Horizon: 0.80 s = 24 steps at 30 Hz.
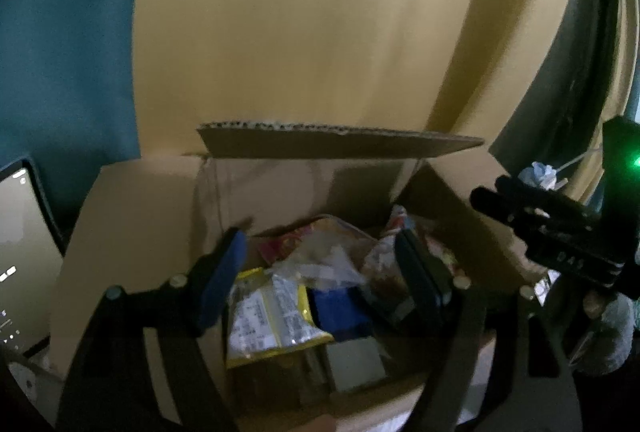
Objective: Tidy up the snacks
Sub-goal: 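Lower the bread bag into the box and open both grippers, then move both grippers back from the box to the grey tray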
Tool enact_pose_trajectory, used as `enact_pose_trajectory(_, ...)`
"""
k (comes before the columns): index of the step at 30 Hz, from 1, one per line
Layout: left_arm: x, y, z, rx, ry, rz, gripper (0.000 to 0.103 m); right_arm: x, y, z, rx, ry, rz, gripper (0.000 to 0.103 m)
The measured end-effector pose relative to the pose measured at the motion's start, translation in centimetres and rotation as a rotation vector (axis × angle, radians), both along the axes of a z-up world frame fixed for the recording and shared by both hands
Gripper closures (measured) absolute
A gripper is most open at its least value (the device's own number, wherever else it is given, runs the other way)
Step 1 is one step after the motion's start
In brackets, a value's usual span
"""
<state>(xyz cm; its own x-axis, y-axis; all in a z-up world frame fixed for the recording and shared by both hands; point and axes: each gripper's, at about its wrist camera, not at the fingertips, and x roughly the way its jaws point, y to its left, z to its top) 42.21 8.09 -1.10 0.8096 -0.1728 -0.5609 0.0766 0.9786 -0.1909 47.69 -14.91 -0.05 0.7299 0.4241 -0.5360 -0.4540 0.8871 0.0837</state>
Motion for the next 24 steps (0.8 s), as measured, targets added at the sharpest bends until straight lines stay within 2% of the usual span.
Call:
enact_pose_trajectory(14, -8.3, -2.2, 2.8, -0.006, -0.055, -0.011, 0.025, -7.3, -1.6, 1.7, -0.019, -0.02, 0.001, 0.031)
enact_pose_trajectory(24, -13.7, -4.8, 2.3, -0.027, -0.044, -0.043, 0.025, -12.9, -3.9, 1.4, -0.018, -0.019, -0.008, 0.031)
